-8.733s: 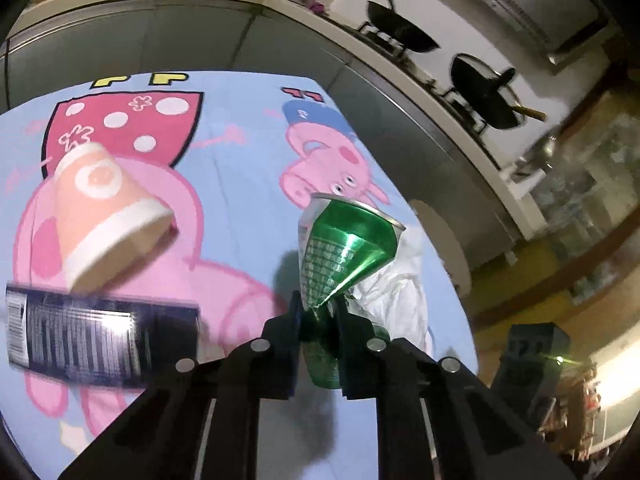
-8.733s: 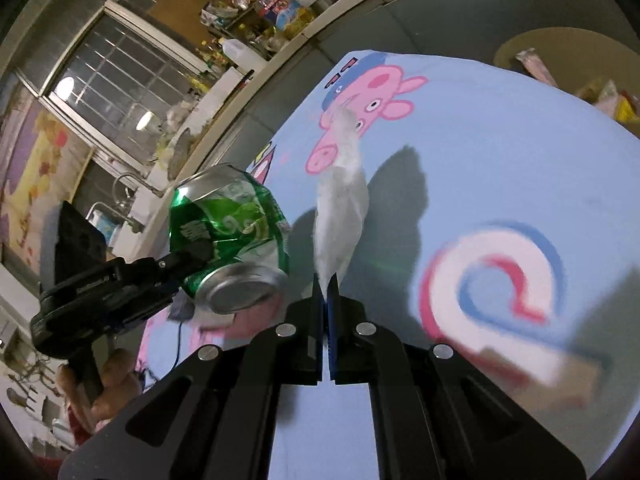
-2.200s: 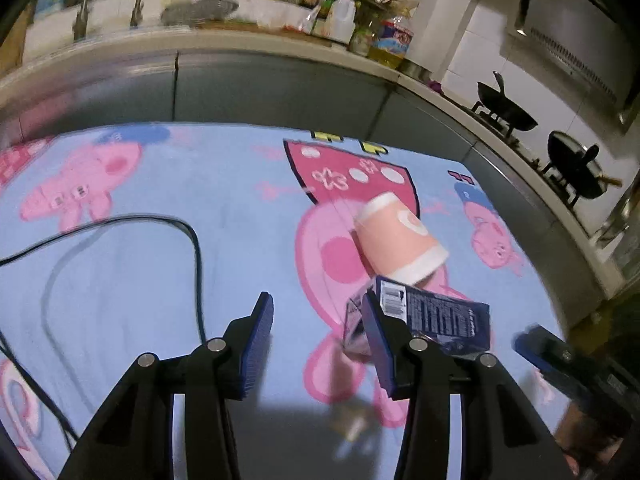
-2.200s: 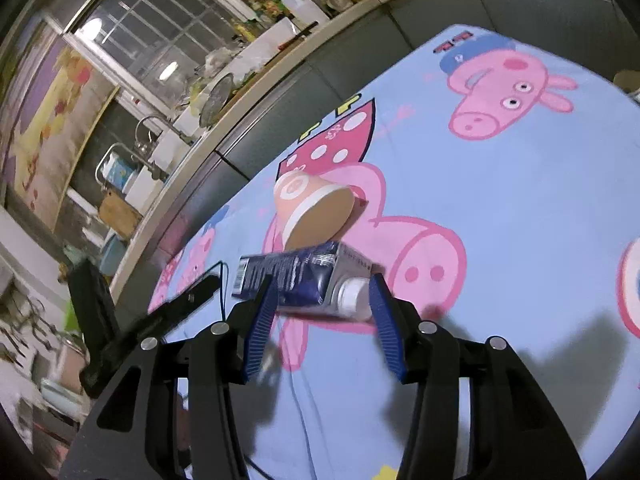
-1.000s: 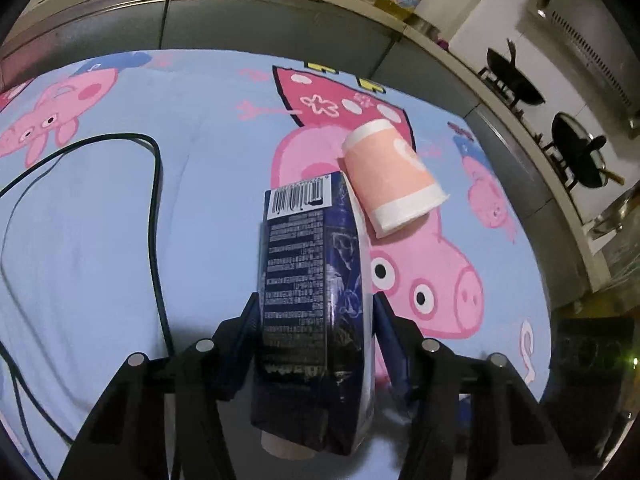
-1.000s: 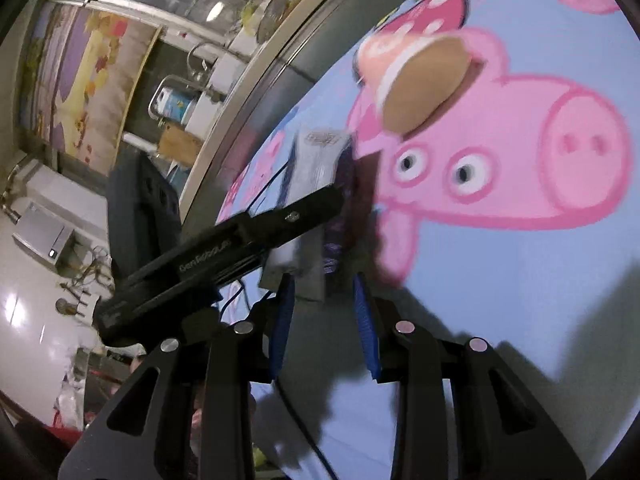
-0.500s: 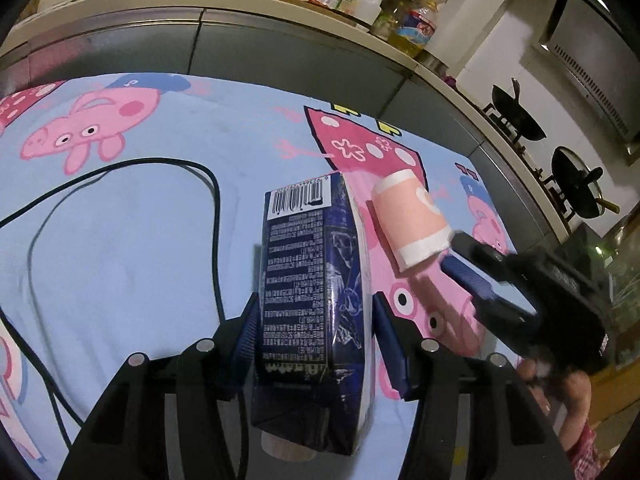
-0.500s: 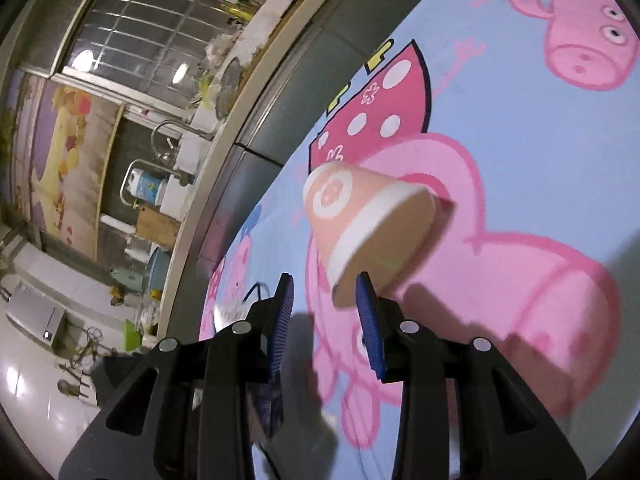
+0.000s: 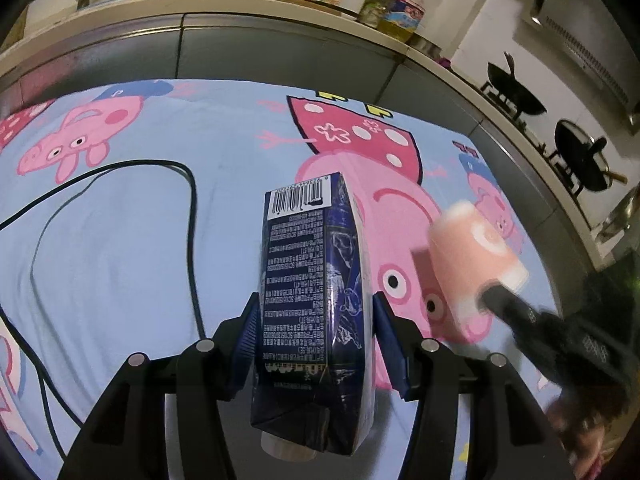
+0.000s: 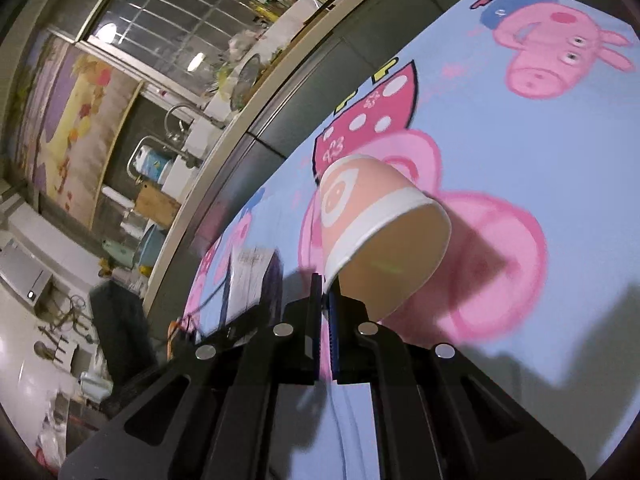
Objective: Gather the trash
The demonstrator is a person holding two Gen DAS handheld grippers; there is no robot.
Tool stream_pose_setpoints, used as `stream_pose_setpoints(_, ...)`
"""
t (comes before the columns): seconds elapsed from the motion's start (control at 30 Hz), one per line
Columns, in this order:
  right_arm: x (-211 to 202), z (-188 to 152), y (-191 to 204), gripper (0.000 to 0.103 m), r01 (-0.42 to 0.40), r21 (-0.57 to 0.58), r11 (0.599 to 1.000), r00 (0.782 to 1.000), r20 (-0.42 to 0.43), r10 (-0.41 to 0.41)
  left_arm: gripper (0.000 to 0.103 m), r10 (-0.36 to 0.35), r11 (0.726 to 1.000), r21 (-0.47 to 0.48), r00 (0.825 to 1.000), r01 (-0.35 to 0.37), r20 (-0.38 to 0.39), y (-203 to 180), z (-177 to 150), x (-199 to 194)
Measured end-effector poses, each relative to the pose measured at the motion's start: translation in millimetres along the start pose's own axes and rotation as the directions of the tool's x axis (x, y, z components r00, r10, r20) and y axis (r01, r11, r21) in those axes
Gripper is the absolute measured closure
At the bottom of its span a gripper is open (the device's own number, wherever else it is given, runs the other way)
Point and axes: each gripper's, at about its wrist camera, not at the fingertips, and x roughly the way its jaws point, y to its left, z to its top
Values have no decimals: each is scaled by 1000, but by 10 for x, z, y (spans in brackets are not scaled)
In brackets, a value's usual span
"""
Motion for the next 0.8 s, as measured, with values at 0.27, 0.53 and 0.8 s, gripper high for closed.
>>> stream_pose_setpoints(0.27,-308,-401,-80,100,-27,27,999,1000,-14,28,48,83,995,54,996,-84,10,-106,-129,-15)
stream_pose_setpoints(0.53,-298,-476,-122,97,23,52,998,1000,-7,-22,48,134,989,61,991,-134,6,-40,-227,-36)
stream_pose_setpoints(0.8,-407,-548,16,64,104,-13,995,994,25,-103,46,144,988,58,990,-144,8,-55,-262,-19)
